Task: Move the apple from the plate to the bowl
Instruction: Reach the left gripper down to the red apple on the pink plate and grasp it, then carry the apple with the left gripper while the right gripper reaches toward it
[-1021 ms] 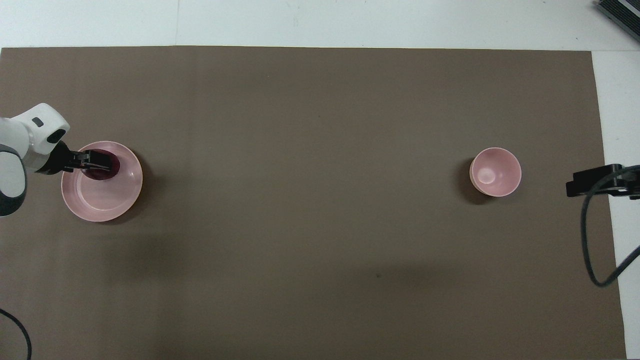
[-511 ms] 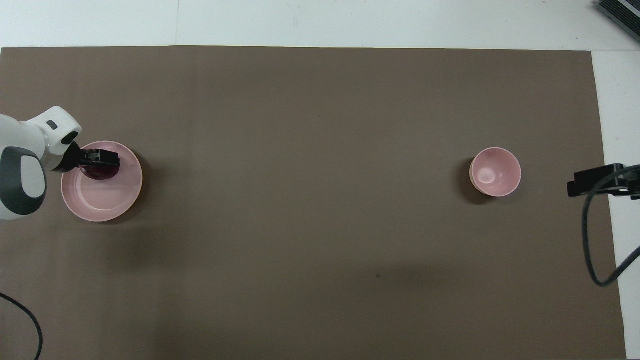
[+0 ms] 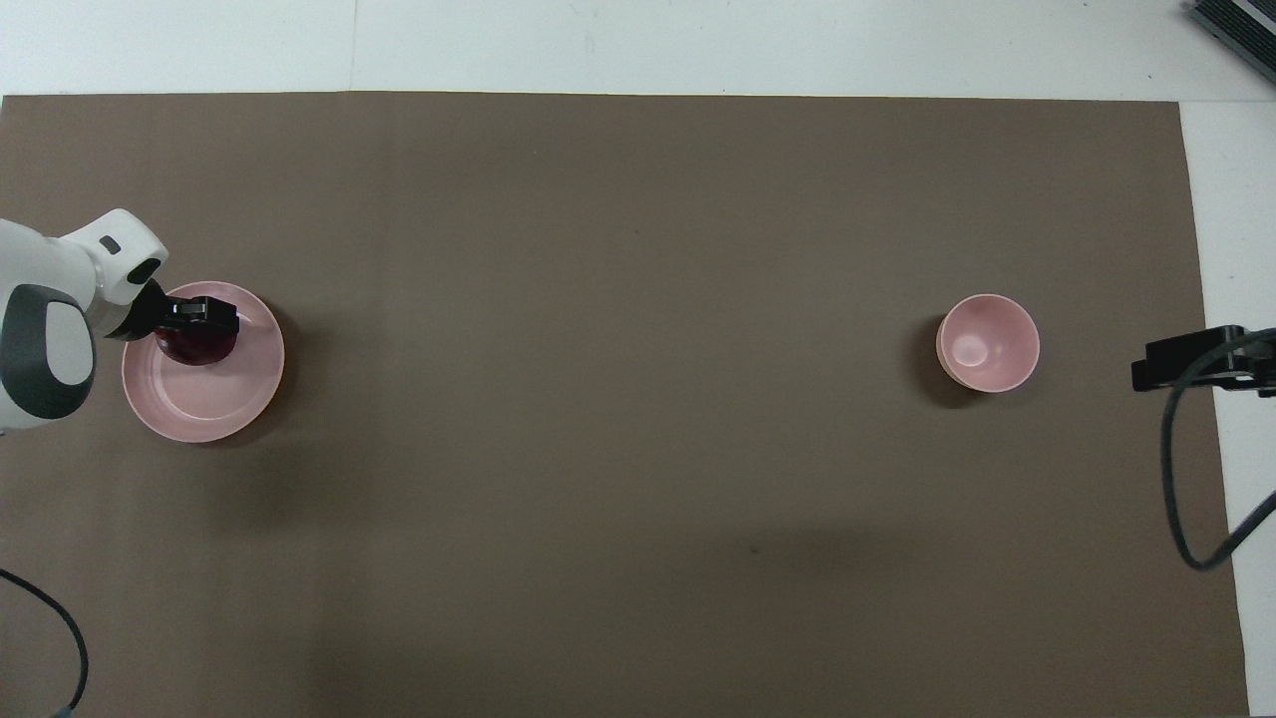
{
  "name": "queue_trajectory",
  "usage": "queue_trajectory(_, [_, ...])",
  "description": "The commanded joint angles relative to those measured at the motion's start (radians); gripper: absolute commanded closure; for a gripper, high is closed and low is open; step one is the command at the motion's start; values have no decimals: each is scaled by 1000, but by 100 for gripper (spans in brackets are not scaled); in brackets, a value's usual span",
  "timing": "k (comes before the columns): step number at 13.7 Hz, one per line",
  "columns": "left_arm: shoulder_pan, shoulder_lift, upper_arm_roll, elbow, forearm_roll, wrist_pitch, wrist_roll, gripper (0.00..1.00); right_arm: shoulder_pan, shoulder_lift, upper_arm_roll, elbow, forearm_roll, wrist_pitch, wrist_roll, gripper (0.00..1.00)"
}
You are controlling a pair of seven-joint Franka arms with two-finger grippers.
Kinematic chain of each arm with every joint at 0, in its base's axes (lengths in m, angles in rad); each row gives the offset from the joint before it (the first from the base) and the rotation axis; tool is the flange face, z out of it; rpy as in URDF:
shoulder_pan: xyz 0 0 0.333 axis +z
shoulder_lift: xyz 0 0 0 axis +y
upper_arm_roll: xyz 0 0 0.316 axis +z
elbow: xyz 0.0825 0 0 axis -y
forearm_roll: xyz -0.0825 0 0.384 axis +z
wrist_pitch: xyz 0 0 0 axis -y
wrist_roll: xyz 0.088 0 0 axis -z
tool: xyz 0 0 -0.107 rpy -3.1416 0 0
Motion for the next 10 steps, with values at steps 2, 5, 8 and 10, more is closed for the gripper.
queue_trajectory(2, [-12,2,-1,156,3,-287,11,100,-19,-9,2,-13,10,16,-21,0])
queue_trajectory(5, [-44,4,-1,210,0,-447,-3,100,-21,-9,2,-13,20,17,-16,0])
queue_trajectory(8, [-70,4,-7,264,-10,-611,-93,100,-19,-5,4,-30,55,34,43,0])
queue_trajectory(10, [-108,18,-8,299,-45,-751,-219,100,-19,-3,4,-45,112,78,129,0])
